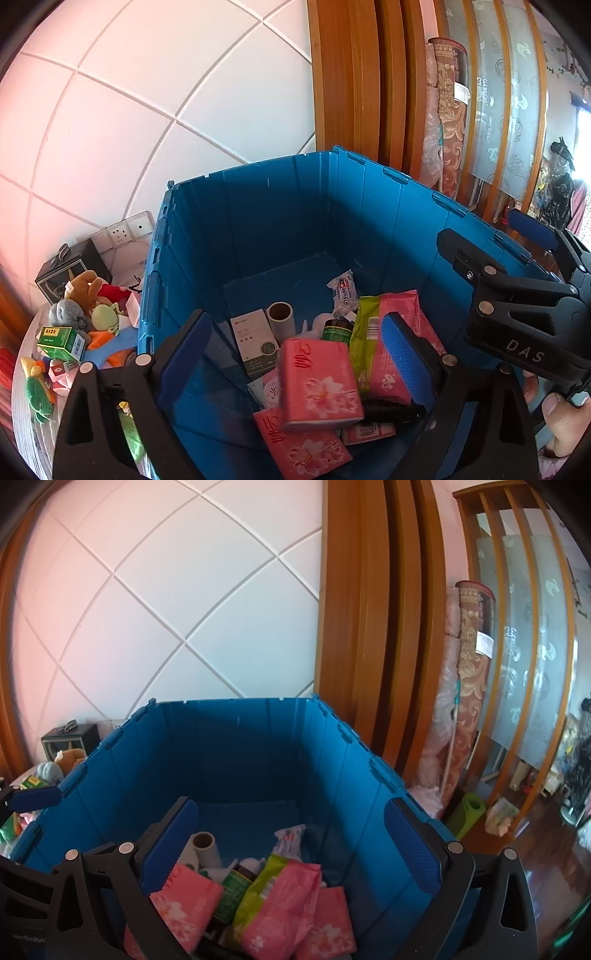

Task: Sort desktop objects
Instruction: 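Withdraw both tools from the crate back to the pile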

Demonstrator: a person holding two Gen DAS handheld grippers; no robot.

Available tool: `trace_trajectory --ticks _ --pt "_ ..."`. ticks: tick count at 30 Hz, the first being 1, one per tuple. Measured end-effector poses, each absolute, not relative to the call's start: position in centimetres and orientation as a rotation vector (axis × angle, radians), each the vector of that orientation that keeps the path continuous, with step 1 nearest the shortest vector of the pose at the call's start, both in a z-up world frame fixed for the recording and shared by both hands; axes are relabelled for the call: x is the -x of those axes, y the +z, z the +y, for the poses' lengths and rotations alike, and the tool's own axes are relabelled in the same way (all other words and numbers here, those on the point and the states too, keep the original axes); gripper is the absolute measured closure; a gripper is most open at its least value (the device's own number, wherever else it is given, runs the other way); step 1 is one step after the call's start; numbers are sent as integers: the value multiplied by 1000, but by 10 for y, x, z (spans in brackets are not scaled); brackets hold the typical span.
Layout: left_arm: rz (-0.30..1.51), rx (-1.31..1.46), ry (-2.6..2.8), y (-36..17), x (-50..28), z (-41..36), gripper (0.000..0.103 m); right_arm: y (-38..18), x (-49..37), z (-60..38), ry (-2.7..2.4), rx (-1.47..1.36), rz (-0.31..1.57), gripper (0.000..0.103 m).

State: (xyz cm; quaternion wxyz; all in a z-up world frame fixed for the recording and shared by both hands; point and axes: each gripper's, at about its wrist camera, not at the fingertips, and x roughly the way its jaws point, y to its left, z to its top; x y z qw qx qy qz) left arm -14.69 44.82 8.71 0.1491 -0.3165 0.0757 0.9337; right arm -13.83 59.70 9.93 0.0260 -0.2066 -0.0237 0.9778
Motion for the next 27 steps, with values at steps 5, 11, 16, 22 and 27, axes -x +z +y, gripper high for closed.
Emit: trace_trajectory --ticks 5,11,16,22,27 --pt "179 839 2662 91 140 439 9 99 139 599 3023 644 -70 0" --pt "82 723 2610 105 115 406 9 99 139 602 3009 654 -28 0" --pt "13 583 2750 114 97 355 9 98 134 596 2926 662 -41 0" --pt "-76 686 2805 99 105 282 9 114 101 564 3046 569 37 0" --pt "-160 794 2856 81 111 211 9 143 73 508 3163 396 1 0"
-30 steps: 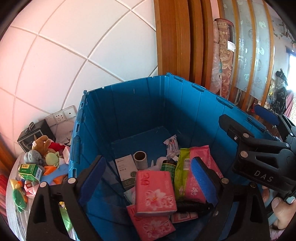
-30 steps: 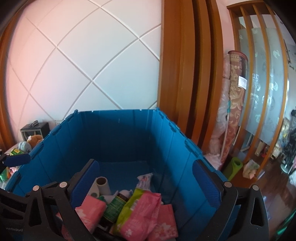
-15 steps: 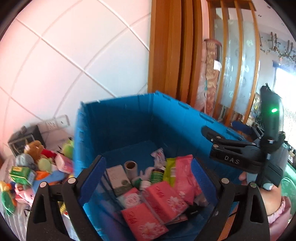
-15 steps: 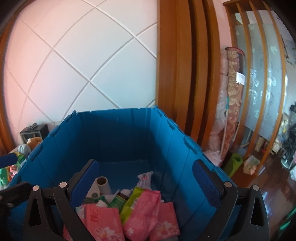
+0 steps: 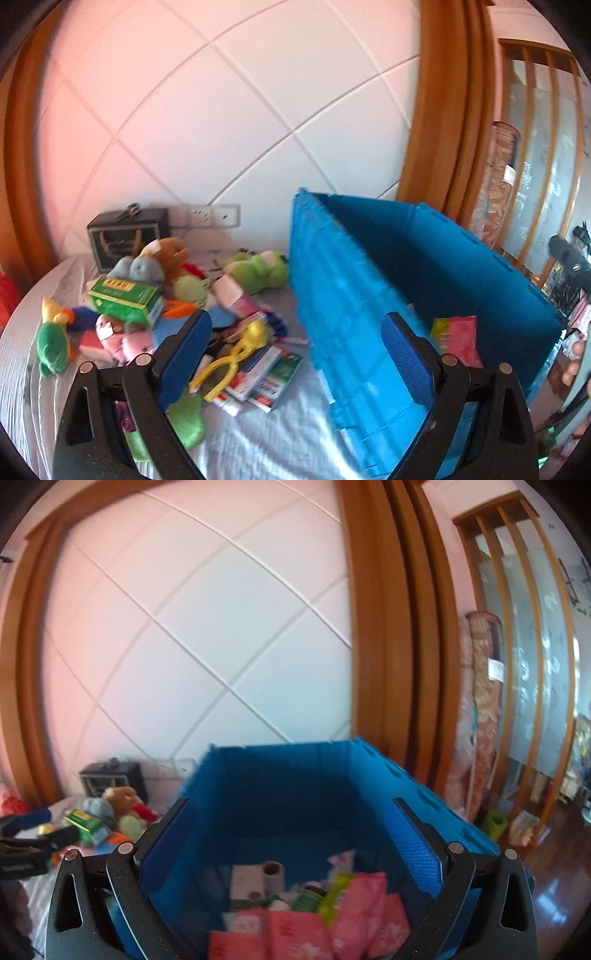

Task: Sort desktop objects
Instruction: 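Withdraw both tools from the crate back to the pile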

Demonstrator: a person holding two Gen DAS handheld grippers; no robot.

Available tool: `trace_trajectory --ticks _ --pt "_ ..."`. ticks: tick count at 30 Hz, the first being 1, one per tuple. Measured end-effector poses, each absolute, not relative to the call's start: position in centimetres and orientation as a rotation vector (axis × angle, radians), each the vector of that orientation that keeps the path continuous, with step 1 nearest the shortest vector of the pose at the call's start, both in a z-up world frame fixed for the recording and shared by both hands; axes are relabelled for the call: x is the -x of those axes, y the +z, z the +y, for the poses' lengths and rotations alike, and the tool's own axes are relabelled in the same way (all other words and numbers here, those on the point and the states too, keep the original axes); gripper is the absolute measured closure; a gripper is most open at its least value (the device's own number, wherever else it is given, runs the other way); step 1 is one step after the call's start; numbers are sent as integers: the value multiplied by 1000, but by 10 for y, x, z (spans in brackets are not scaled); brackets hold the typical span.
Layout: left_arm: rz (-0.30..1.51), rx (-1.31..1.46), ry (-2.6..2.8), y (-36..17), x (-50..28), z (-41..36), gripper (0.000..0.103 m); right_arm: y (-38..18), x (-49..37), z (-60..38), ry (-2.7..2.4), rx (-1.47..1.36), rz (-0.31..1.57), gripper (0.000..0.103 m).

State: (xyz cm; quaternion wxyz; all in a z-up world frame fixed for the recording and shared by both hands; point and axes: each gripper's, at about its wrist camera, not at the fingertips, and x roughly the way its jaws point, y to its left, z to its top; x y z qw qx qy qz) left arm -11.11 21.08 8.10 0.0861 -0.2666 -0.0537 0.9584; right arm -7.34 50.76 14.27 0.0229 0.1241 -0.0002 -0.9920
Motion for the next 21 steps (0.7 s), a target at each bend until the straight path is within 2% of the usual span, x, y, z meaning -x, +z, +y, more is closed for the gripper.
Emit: trace_trajectory --ticks 13,21 --pt "-169 1046 3024 11 96 23 9 153 63 350 -2870 -360 84 0" --pt "-209 1266 3020 -59 93 -57 9 97 81 278 -2755 -573 97 0"
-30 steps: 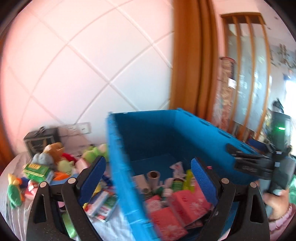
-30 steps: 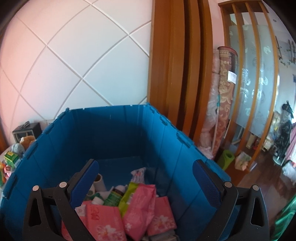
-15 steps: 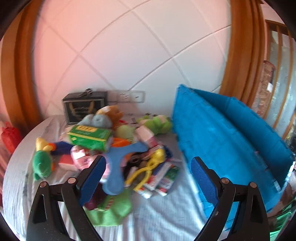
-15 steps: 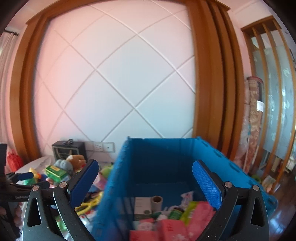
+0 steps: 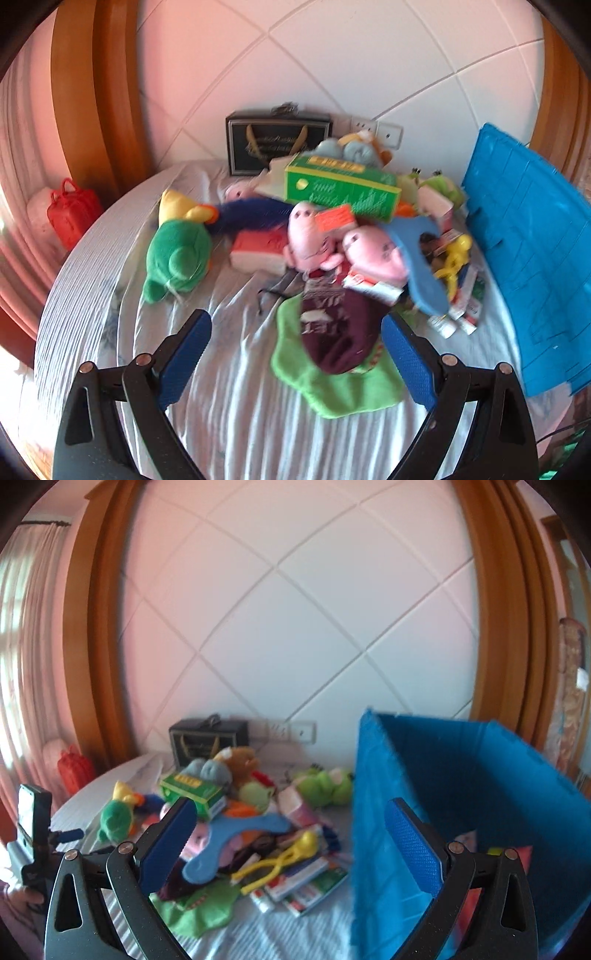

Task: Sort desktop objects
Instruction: 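Withdraw both tools from the crate back to the pile, then grasp a white-and-red medicine box with the left tool while the right tool grasps the yellow duck clip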

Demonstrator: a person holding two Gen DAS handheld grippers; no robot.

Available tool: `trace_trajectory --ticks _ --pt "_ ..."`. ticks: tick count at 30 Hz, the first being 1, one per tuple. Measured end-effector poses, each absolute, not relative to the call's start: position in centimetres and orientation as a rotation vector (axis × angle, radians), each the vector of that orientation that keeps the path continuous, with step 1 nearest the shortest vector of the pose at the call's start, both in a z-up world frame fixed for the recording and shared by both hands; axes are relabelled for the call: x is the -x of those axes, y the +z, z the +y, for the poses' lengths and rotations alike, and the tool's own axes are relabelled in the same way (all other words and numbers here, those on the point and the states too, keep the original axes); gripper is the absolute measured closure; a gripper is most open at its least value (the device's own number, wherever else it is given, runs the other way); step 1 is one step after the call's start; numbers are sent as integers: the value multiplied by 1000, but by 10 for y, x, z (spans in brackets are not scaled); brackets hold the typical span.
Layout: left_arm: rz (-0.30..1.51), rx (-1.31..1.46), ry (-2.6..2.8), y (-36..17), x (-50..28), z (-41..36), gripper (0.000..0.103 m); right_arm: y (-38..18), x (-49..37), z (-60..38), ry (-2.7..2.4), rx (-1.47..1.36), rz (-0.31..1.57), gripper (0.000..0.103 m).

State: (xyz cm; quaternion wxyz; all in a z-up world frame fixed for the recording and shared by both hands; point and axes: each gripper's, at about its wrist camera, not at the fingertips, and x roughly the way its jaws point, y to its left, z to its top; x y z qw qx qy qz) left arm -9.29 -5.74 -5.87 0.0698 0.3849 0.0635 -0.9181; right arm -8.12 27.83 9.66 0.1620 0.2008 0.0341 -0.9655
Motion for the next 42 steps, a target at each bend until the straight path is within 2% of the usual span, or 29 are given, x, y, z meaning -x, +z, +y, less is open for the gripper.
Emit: trace_trajectory --ticks 6,12,17,27,29,32,34,36,39,42 --pt "210 -1323 -2695 -111 100 -77 9 34 105 242 -2679 -783 86 0" --pt "231 -1388 -2653 -133 127 -81 9 -32 136 230 -2599 -1053 109 0" --pt "233 -1351 -2680 -126 154 -81 9 -60 168 231 -2577 -1176 94 0" --pt "231 -1194 -2836 -78 248 -70 9 -82 225 223 -2564 -1273 71 0" --pt "227 -1233 -2852 -81 271 -64 9 -85 234 223 -2571 -1285 73 0" --pt "184 -1423 -2792 -108 298 -54 40 -91 247 224 -2582 -1308 69 0" --pt "130 -1381 -2810 -116 290 -50 40 -97 253 225 -2585 -1329 68 0" --pt "57 -1362 -2820 -121 274 -47 45 -106 258 226 -2579 -1358 70 0" --pt "172 -1561 -2744 -150 260 -55 52 -124 271 228 -2542 -1425 41 0" --pt "156 -1699 -2636 -190 240 -57 55 -142 292 223 -2532 -1474 39 0"
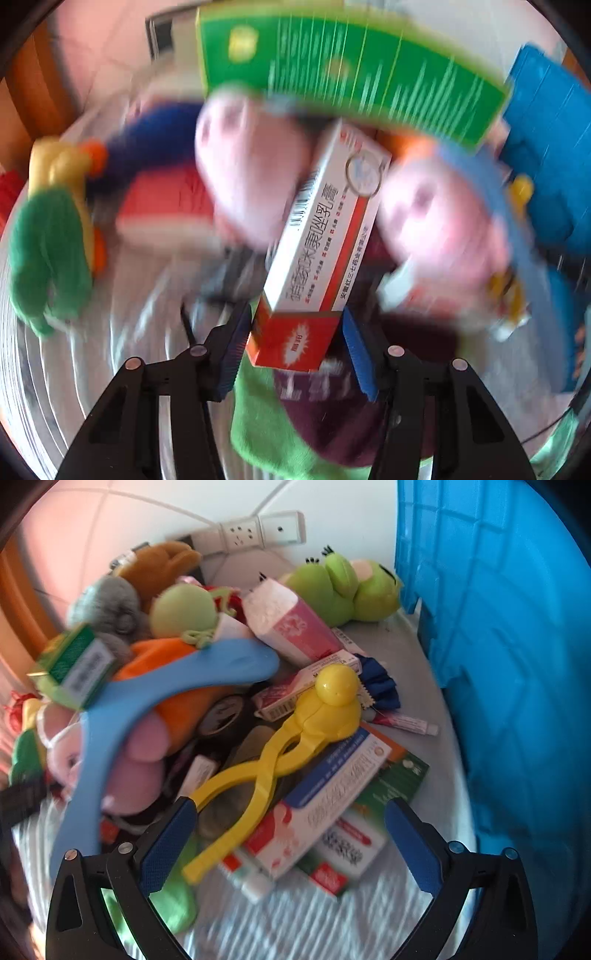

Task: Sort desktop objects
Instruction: 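Grasp a white-and-red medicine box with the left tool while the right tool grasps the yellow duck clip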

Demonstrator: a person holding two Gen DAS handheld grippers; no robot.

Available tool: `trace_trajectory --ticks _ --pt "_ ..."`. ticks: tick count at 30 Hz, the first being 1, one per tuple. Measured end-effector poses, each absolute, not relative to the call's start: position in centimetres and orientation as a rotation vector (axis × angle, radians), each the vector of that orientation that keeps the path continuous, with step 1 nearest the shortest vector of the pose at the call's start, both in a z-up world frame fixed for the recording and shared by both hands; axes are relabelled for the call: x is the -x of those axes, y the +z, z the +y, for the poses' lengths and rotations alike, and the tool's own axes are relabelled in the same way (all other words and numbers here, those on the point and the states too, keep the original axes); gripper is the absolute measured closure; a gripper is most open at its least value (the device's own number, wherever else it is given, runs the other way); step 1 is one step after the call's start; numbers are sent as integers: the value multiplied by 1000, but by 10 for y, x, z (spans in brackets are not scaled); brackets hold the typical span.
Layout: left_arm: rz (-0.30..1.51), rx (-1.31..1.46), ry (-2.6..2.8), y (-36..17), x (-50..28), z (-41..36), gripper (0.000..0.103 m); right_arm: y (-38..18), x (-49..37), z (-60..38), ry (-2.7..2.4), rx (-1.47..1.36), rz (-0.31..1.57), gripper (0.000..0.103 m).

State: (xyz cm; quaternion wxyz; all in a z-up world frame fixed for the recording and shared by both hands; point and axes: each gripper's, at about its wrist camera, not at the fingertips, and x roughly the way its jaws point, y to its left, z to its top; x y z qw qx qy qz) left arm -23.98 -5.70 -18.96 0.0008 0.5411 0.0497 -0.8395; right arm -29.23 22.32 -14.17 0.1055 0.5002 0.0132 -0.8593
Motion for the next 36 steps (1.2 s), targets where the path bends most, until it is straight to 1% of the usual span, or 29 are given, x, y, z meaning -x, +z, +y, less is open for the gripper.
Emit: trace_trajectory --ticks 2,4,5,6,7,8,10,13,18,20,22,23,24,25,28,30,33,36 --pt "83 -1679 -2634 -192 226 -54 57 -155 304 217 -2499 -1515 24 0" --pt "96 -1684 -2626 -190 216 -56 59 -175 311 211 -2420 -1609 -17 1" --pt "121 -1699 -2615 -190 213 -59 59 -177 309 210 -2416 -1596 -32 4" --pt "155 -1710 -2603 -191 209 -64 60 -176 307 211 -2414 -1585 -42 10" --pt "170 -1714 -2588 -192 205 -68 60 -175 304 211 -2434 -1605 4 38" --pt "183 -1719 -2576 -192 200 -71 60 -175 300 211 -2476 -1622 96 41" --pt "199 -1717 -2559 -192 188 -78 61 -175 293 219 -2447 -1618 70 49" --pt "206 -1703 -2559 -185 171 -84 61 -171 279 227 -2410 -1627 70 58" --pt "248 -1597 -2592 -162 144 -101 60 -166 240 222 -2320 -1630 177 59" --pt "258 -1549 -2587 -153 137 -109 59 -165 228 225 -2295 -1644 186 58" --pt "261 -1495 -2562 -146 131 -120 49 -163 219 230 -2281 -1655 180 56" --pt "261 -1477 -2545 -143 127 -126 43 -162 216 233 -2280 -1661 161 56" --pt "265 -1467 -2530 -141 125 -131 41 -161 214 237 -2285 -1664 139 53" --pt "273 -1465 -2522 -141 121 -135 41 -159 213 240 -2294 -1663 121 45" --pt "283 -1463 -2487 -140 112 -151 40 -150 211 245 -2341 -1642 124 31" --pt "316 -1451 -2458 -147 102 -170 40 -142 208 245 -2369 -1611 121 28" --pt "396 -1436 -2441 -158 106 -181 40 -131 211 243 -2389 -1569 128 19" --pt "425 -1402 -2475 -159 110 -180 40 -129 214 240 -2389 -1549 127 19"
